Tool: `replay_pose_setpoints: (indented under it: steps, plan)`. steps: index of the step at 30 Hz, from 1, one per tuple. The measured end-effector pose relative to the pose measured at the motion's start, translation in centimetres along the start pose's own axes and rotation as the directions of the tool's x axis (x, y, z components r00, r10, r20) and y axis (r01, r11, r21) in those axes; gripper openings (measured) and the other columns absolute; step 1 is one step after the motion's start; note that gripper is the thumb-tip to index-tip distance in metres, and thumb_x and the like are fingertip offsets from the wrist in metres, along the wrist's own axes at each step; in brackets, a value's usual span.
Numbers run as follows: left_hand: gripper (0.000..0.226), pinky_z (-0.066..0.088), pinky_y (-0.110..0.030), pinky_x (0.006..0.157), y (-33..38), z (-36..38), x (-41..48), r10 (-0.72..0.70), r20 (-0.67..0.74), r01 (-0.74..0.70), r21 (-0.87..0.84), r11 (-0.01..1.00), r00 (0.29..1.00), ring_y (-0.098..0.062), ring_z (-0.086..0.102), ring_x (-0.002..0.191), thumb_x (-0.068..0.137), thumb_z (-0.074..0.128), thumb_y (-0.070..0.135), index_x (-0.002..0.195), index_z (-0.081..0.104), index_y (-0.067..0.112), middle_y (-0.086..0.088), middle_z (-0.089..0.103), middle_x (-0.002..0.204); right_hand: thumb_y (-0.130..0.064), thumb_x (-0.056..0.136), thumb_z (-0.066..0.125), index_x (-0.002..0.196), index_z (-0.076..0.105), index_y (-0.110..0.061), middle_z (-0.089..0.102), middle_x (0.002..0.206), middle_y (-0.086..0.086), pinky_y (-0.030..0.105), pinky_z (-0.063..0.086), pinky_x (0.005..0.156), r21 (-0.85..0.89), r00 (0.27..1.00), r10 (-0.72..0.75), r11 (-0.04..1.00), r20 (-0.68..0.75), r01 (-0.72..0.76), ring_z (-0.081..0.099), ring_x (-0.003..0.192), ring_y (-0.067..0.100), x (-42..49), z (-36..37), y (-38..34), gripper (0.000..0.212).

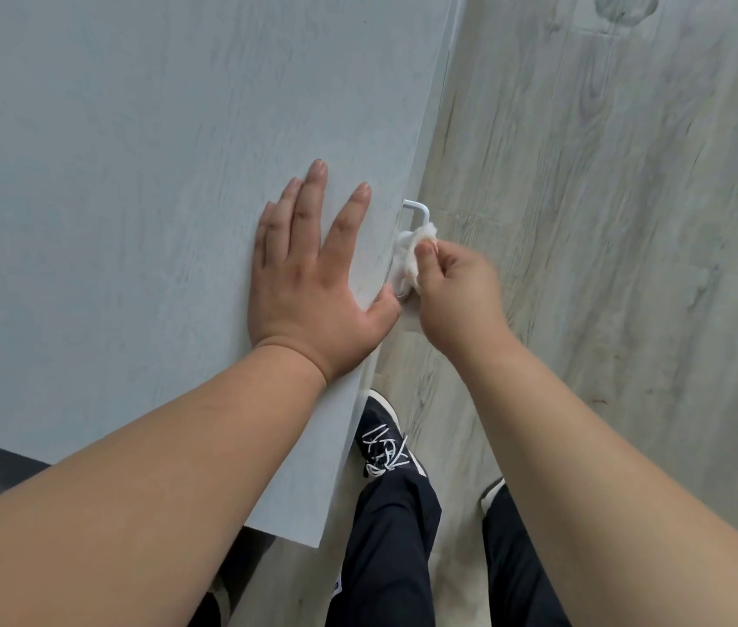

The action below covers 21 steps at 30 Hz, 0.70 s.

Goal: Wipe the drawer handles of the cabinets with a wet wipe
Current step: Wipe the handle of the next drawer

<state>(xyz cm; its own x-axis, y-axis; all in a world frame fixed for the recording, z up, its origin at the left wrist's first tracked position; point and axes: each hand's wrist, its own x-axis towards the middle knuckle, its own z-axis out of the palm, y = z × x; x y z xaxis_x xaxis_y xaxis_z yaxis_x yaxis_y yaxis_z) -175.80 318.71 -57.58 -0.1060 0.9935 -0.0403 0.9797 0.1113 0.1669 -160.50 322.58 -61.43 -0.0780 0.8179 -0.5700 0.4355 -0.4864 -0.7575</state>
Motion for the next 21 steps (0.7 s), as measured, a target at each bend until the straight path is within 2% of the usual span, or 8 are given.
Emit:
replay_pose_setpoints:
  steps: [3, 6, 11, 13, 14, 16, 18, 21]
  plan:
    - [0.085, 0.02, -0.053, 0.125, 0.1, 0.1, 0.0, 0.001, -0.019, -0.001, 0.0, 1.0, 1.0, -0.036, 0.023, 0.155, 0.083, 0.054, 0.058, 0.159, 0.04, 0.024, -0.015, 0.025, 0.169, -0.037, 0.105, 0.057, 0.087, 0.074, -0.008, 0.075, 0.087, 0.018, 0.041, 0.058, 0.074, 0.238, 0.989, 0.121, 0.961, 0.089, -0.139, 0.071, 0.077, 0.023, 0.7, -0.7, -0.2, 0.038]
    - [0.086, 0.021, -0.054, 0.125, 0.0, 0.2, 0.0, -0.002, -0.011, 0.002, 0.005, 1.0, 1.0, -0.036, 0.023, 0.155, 0.082, 0.056, 0.057, 0.159, 0.04, 0.024, -0.015, 0.024, 0.17, -0.041, 0.103, 0.06, 0.099, 0.076, -0.008, 0.076, 0.101, 0.021, 0.051, 0.06, 0.085, 0.434, 0.976, 0.162, 0.876, 0.143, -0.209, 0.075, 0.094, 0.034, 1.1, -0.7, -0.1, 0.037]
    - [0.085, 0.023, -0.055, 0.124, 0.1, 0.1, 0.0, 0.003, -0.017, -0.003, -0.002, 1.0, 1.0, -0.037, 0.024, 0.155, 0.082, 0.054, 0.058, 0.159, 0.039, 0.024, -0.016, 0.025, 0.169, -0.044, 0.102, 0.051, 0.092, 0.07, -0.007, 0.071, 0.09, 0.021, 0.053, 0.058, 0.078, 0.198, 0.997, 0.066, 0.978, -0.036, -0.058, 0.068, 0.079, 0.031, -0.1, 0.7, 1.2, 0.043]
    - [0.086, 0.022, -0.055, 0.125, 0.2, 0.1, -0.1, -0.002, -0.01, 0.002, 0.001, 1.0, 1.0, -0.037, 0.023, 0.155, 0.081, 0.054, 0.058, 0.159, 0.039, 0.025, -0.015, 0.024, 0.17, -0.037, 0.104, 0.05, 0.091, 0.067, -0.003, 0.067, 0.079, 0.016, 0.045, 0.054, 0.068, 0.146, 0.998, 0.012, 0.989, -0.067, -0.002, 0.062, 0.071, 0.029, 0.3, 0.6, 1.2, 0.041]
    - [0.086, 0.021, -0.054, 0.125, 0.1, 0.2, -0.1, -0.001, -0.009, 0.001, -0.001, 1.0, 1.0, -0.036, 0.023, 0.155, 0.081, 0.054, 0.057, 0.159, 0.038, 0.025, -0.015, 0.024, 0.17, -0.034, 0.105, 0.051, 0.09, 0.067, -0.005, 0.065, 0.074, 0.007, 0.038, 0.051, 0.065, 0.145, 0.996, 0.001, 0.989, -0.088, 0.012, 0.059, 0.066, 0.02, 0.7, 0.5, 0.9, 0.036]
    - [0.087, 0.021, -0.055, 0.125, 0.0, 0.2, -0.1, 0.001, -0.011, -0.001, -0.001, 1.0, 1.0, -0.036, 0.022, 0.155, 0.08, 0.055, 0.057, 0.16, 0.038, 0.025, -0.015, 0.023, 0.17, -0.034, 0.105, 0.054, 0.097, 0.069, -0.021, 0.067, 0.079, -0.011, 0.028, 0.052, 0.067, 0.174, 0.989, 0.004, 0.985, -0.15, 0.023, 0.063, 0.07, 0.003, 1.6, 0.3, 0.0, 0.021]
    - [0.088, 0.022, -0.055, 0.125, 0.0, 0.2, 0.0, -0.001, -0.013, 0.001, 0.003, 1.0, 1.0, -0.036, 0.022, 0.155, 0.08, 0.055, 0.056, 0.16, 0.038, 0.025, -0.014, 0.023, 0.17, -0.037, 0.103, 0.058, 0.1, 0.065, -0.029, 0.067, 0.079, -0.014, 0.017, 0.048, 0.063, 0.182, 0.971, 0.044, 0.983, -0.236, 0.0, 0.063, 0.069, -0.003, 1.7, 0.7, -0.5, 0.011]
    - [0.088, 0.022, -0.055, 0.125, 0.1, 0.2, -0.1, 0.001, -0.018, -0.001, 0.002, 1.0, 1.0, -0.036, 0.023, 0.155, 0.079, 0.056, 0.056, 0.159, 0.039, 0.025, -0.014, 0.024, 0.17, -0.028, 0.101, 0.062, 0.095, 0.07, -0.025, 0.068, 0.081, -0.017, 0.016, 0.047, 0.071, 0.202, 0.943, 0.057, 0.979, -0.328, 0.011, 0.062, 0.075, -0.004, 0.4, 1.8, -0.3, 0.01]
